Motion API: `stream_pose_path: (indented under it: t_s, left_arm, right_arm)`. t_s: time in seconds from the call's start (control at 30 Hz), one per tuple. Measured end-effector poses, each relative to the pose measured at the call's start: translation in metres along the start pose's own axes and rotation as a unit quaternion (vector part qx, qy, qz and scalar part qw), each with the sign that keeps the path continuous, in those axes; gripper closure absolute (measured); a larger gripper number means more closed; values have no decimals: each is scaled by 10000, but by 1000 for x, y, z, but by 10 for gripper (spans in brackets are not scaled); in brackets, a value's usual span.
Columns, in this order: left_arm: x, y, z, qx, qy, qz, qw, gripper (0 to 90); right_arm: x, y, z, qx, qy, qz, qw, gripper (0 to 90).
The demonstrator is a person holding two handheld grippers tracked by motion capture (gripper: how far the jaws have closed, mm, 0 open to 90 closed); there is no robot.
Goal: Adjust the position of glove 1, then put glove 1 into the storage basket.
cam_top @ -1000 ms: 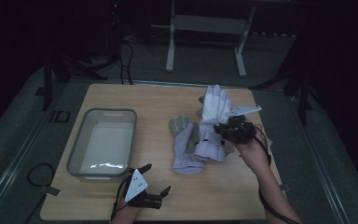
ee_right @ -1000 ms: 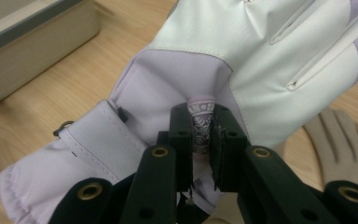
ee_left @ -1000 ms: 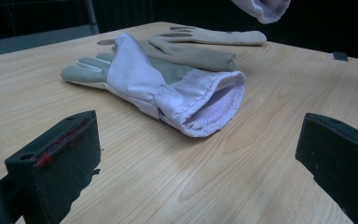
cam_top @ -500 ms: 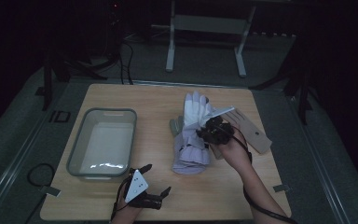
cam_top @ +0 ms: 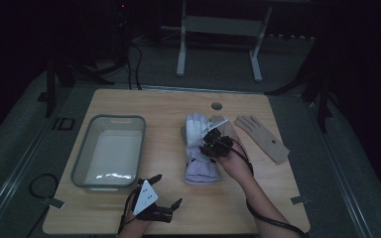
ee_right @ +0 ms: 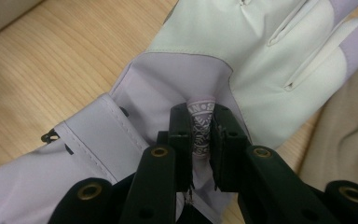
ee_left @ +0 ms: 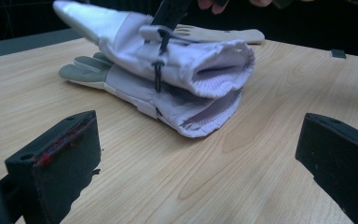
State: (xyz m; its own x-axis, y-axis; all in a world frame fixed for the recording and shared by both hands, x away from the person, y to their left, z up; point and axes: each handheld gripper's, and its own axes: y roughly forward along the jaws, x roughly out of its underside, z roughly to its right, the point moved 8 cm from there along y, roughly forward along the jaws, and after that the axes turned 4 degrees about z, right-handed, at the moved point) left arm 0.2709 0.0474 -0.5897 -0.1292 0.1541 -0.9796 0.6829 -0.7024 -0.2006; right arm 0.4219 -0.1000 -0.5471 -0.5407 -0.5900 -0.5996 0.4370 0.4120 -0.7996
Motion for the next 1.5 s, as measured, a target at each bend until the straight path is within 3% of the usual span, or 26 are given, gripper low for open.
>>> stream_pose_path:
  t_s: [0.2,0.33,0.53,0.77,0.83,0.97,1.07,1.1,1.13,1.17,1.23,1.33,1.43,1.5]
  left_arm:
    - [0,0,0,2,-9,-1,10000,1]
    - [0,0,0,-27,-5,-18,10000,1]
    - [0,0,-1,-26,-30,-23,10000,1]
    - [1,1,-2,-11,-118,-68,9999,1]
    - [1,1,-2,50,-239,-111,9996,1]
    - [3,6,-2,179,-422,-342,9984,1]
    - [3,9,-1,293,-513,-470,9971,2]
    - [2,11,-2,224,-530,-666,9961,1]
    - [2,11,-2,224,-530,-666,9961,2]
    - [1,12,-4,154,-535,-677,9962,2]
    - [-5,12,-7,23,-616,-660,9959,2]
    - [-19,15,-9,29,-742,-579,9956,13]
    - [-33,21,-9,30,-694,-604,9958,13]
    - [-41,27,-10,-3,-656,-740,9951,13]
  right_arm:
    - [6,13,-2,-102,-44,-116,9999,795]
    - [9,16,-8,-228,-204,-208,9993,792]
    - [10,17,-8,-335,-237,-111,9991,726]
    - [7,3,-3,-298,-234,200,9991,450]
    - [6,-3,-1,-297,-199,368,9987,372]
    - [13,-13,-1,-499,-139,593,9969,213]
    - [20,-20,-1,-578,-129,704,9958,176]
    - [23,-22,1,-564,-136,760,9954,174]
    - [23,-22,1,-564,-136,760,9954,174]
    - [28,-27,2,-625,-131,864,9942,146]
    - [32,-35,6,-690,-36,1123,9913,173]
    - [36,-44,16,-439,-91,1479,9880,183]
    - [42,-47,22,-527,333,1413,9880,164]
    - [42,-47,22,-580,417,1467,9866,103]
